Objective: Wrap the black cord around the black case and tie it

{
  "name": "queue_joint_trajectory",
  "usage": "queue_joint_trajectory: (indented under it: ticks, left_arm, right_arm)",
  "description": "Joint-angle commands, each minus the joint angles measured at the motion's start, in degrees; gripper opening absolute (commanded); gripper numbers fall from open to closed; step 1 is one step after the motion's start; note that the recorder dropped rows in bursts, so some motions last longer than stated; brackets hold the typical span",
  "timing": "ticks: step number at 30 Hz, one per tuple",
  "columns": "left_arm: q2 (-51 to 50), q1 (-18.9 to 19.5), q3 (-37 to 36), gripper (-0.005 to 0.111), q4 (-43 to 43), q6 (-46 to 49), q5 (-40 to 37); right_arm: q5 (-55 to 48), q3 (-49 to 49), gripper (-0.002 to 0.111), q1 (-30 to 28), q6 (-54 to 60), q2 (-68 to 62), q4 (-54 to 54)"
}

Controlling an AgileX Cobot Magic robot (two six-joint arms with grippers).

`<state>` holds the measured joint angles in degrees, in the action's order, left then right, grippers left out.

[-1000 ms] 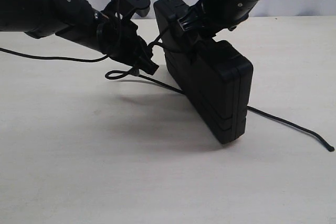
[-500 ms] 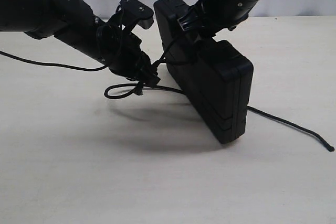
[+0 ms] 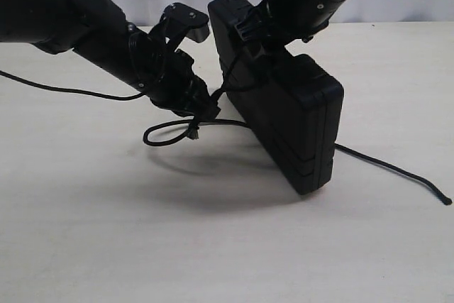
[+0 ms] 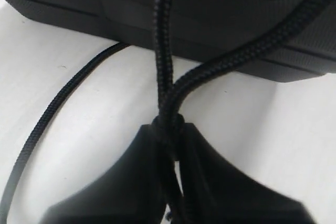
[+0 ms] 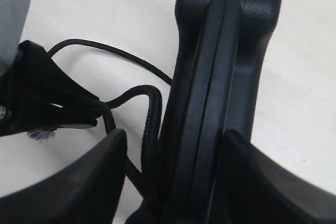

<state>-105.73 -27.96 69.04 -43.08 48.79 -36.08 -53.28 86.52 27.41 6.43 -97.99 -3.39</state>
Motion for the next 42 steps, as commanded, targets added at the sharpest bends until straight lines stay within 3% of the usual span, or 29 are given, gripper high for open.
queue_joint_trajectory:
  ticks: [1,5,10,23,34,39,42]
  left_arm:
    - [-0.1,0.23,-0.22,0.0,3.43,-4.31,1.14]
    - [0.77,0.23,-0.07,0.0,12.32,-10.91,2.04]
    - [1.62,0.23,2.69,0.0,13.29,-12.53,0.46]
    - [1.38,0.23,10.14,0.0,25.7,-22.31,-18.39]
    - [-1.3,0.23,12.46,0.0,21.81,-23.62,-14.57]
    - [-1.3,0.23,12.46,0.0,23.53,-23.62,-19.73]
    - [-1.3,0.23,12.46,0.0,21.94,-23.62,-16.55]
  right_arm:
    - [0.77,-0.21,0.051,-0.18,0.45,0.57,-0.27]
    - [0.77,-0.21,0.051,-0.18,0.45,0.57,-0.27]
    - [0.85,-0.21,0.051,-0.18,0.45,-0.13,-0.27]
    - [0.85,-0.21,0.051,-0.18,0.45,-0.54,-0.27]
    - [0.53,-0.21,0.051,-0.18,0.45,-0.53,-0.84]
    - [0.42,-0.21,0.051,-0.08,0.45,-0.53,-0.83]
    - [0.42,-0.21,0.051,0.05,0.45,-0.53,-1.07]
